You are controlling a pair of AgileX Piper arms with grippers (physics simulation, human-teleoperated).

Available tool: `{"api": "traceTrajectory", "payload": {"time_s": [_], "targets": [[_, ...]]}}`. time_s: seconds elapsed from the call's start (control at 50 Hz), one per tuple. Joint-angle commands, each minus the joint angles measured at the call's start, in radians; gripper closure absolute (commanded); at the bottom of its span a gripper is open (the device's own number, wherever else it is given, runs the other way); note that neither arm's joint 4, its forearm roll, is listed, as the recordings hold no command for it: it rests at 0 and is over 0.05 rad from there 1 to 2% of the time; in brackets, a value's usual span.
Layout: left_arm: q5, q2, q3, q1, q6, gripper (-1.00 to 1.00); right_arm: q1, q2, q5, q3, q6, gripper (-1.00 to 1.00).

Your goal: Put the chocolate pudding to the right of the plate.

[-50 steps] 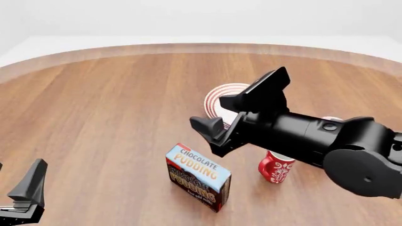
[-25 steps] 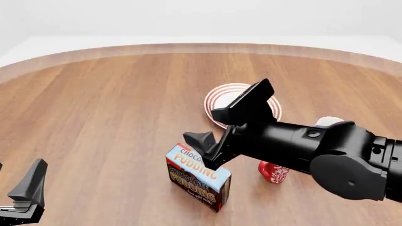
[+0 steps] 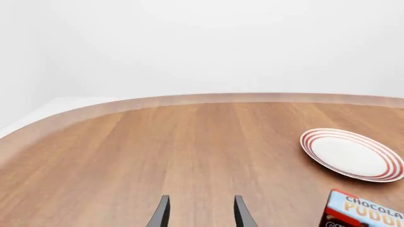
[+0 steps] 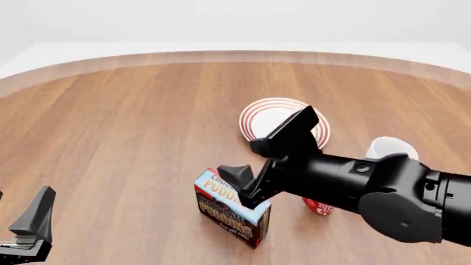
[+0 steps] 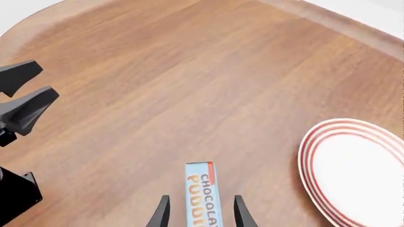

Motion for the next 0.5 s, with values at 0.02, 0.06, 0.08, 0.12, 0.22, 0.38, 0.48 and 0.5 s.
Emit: {"api": "traceTrajectory", "payload": {"time_s": [0.02,0.06,0.08,0.12,0.22,0.38,0.48,0.5], "targets": [[0.0,0.0,0.0,0.0,0.0,-1.0,-0.014,-0.004,-0.036,0.047,0.016,-1.0],[0.0,0.0,0.0,0.0,0.0,-1.0,-0.016,-0.003,-0.037,0.052,0.014,-1.0],[0.0,0.0,0.0,0.0,0.0,-1.0,-0.018,-0.003,-0.038,0.057,0.012,-1.0],[0.0,0.0,0.0,0.0,0.0,-1.0,-0.019,-0.004,-0.043,0.063,0.018,-1.0],[0.0,0.0,0.0,0.0,0.0,-1.0,-0.016,0.009,-0.062,0.082,0.028,-1.0],[0.0,0.0,0.0,0.0,0.0,-1.0,-0.025,0.015,-0.074,0.097,0.031,-1.0],[0.0,0.0,0.0,0.0,0.0,-1.0,-0.021,0.031,-0.083,0.098,0.034,-1.0],[0.0,0.0,0.0,0.0,0.0,-1.0,-0.021,0.035,-0.085,0.098,0.033,-1.0]]}}
